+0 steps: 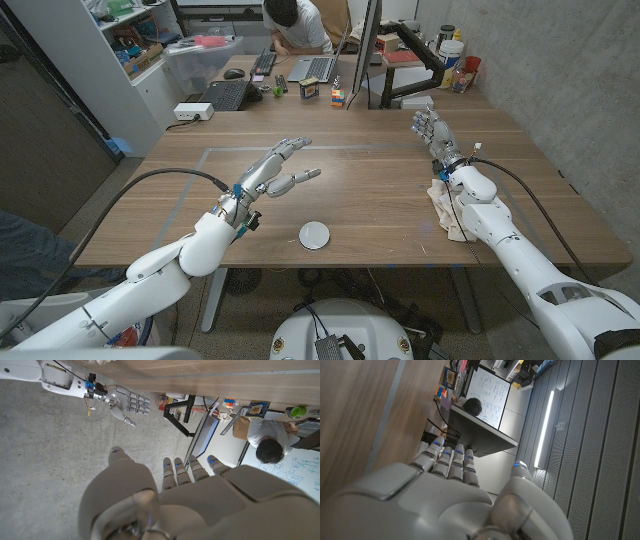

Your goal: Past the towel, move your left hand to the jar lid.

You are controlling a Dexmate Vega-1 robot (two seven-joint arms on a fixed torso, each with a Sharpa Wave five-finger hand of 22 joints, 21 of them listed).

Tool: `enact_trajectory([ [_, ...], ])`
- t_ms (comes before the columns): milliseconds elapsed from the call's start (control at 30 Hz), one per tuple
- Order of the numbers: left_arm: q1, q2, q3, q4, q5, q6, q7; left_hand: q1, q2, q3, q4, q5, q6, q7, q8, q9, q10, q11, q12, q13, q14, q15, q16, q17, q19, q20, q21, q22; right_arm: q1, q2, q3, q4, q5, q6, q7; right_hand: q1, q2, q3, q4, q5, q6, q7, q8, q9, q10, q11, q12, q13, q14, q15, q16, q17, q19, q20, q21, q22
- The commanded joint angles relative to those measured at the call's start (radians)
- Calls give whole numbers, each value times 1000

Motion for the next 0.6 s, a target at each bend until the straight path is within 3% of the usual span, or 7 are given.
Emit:
enact_trajectory([
  [33, 29, 29, 4, -48, 25, 40, -9, 9, 2, 0, -6, -1, 11, 0, -2, 4, 0, -1, -3, 5, -11, 1, -5, 5, -5, -1, 1, 5, 10, 5, 3, 14, 3, 12, 10, 5, 5, -2, -2, 5, 4, -1, 3, 5, 8, 3, -1, 6, 11, 0, 5, 2, 11, 1, -2, 5],
  [600, -53, 60, 85, -38, 80, 111, -105, 13, 2, -1, -6, -1, 21, -2, -2, 4, 6, -7, -3, 5, -6, -1, -3, 6, -8, 2, 3, 6, -7, 8, 10, 13, 9, 20, 5, 5, 6, -3, -3, 5, 2, -2, 2, 5, 8, 3, -2, 6, 11, 0, 4, 2, 11, 1, -4, 5],
])
